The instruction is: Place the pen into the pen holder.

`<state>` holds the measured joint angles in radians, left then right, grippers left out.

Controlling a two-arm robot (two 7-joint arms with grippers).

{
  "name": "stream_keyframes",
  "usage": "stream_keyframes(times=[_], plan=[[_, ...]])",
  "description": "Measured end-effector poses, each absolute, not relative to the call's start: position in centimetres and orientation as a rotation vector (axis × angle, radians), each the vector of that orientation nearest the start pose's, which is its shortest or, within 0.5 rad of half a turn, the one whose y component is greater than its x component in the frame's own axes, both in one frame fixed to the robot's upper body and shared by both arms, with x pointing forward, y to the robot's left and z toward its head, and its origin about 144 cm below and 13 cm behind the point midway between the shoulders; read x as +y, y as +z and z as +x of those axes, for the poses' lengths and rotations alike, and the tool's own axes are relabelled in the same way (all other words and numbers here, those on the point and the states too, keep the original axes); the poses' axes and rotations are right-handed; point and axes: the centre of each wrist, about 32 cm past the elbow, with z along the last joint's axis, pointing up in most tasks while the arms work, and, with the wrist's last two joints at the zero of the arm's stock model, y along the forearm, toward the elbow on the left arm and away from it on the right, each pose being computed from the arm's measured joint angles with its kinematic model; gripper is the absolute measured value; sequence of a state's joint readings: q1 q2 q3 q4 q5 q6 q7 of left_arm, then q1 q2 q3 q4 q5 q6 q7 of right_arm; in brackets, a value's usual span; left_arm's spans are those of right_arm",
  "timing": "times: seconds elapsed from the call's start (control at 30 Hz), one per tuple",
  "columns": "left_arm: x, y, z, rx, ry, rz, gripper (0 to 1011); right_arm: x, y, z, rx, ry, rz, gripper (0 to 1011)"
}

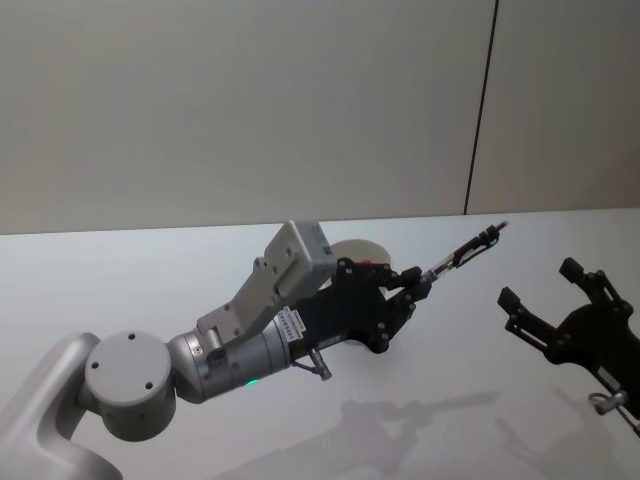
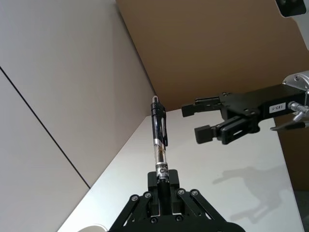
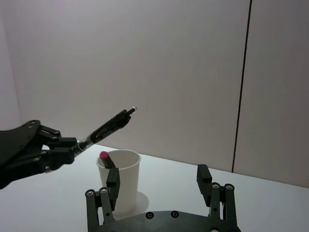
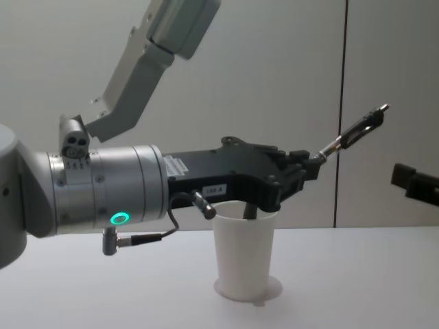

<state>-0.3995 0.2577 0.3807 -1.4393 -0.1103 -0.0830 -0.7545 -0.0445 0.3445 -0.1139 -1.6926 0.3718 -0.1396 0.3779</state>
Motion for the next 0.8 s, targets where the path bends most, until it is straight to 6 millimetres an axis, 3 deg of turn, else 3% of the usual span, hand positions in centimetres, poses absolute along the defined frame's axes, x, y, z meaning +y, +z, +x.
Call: stream_keyframes(times=[0.8], plan=[[19.7,122.7,54.9,-0.347,0.488,0.095,139,-29.8,115.3,45.3,0.068,-0.831,0.405,1002]])
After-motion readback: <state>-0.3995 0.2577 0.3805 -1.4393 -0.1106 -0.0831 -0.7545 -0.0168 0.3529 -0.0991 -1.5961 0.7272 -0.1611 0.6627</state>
